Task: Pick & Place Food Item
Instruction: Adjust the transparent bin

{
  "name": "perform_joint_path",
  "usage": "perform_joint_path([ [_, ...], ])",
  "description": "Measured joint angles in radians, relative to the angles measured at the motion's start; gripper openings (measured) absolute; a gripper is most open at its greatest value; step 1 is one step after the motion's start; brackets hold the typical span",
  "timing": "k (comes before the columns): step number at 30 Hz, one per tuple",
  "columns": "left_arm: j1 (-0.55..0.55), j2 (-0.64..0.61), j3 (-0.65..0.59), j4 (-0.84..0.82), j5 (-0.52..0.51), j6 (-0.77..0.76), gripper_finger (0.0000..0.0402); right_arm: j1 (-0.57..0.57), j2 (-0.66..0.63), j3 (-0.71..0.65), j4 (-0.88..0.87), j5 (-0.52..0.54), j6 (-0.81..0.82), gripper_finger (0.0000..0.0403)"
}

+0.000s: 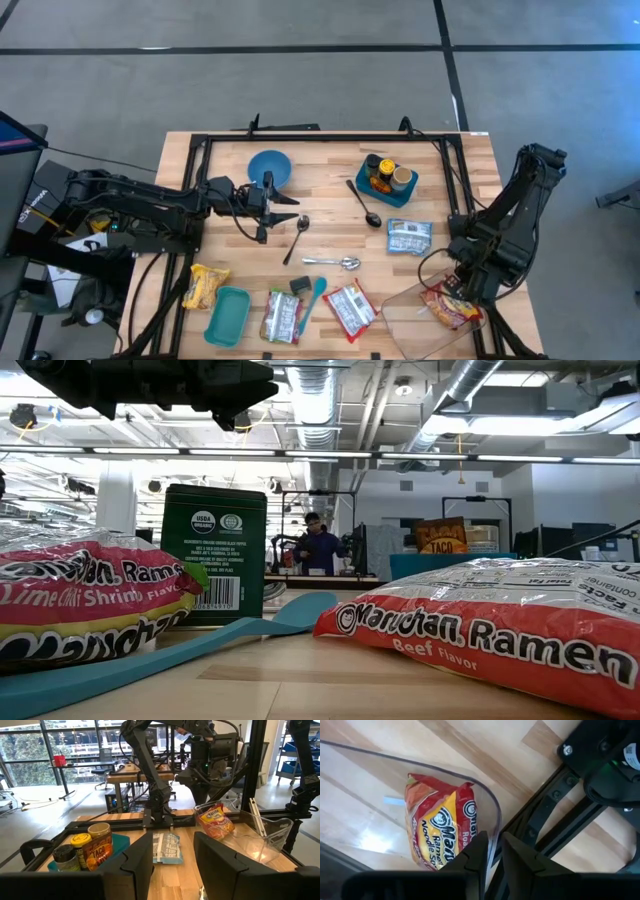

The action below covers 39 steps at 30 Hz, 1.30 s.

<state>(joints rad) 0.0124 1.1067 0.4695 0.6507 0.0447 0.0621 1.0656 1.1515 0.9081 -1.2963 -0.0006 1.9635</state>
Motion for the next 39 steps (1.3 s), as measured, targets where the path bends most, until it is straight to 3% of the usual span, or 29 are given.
perform_joint_path([
  [39, 0.000, 0.000, 0.000, 0.000, -0.002, 0.000, 0.0136, -0.001, 0.000, -0.075, 0.075, 0.024, -0.024, 0.0043],
])
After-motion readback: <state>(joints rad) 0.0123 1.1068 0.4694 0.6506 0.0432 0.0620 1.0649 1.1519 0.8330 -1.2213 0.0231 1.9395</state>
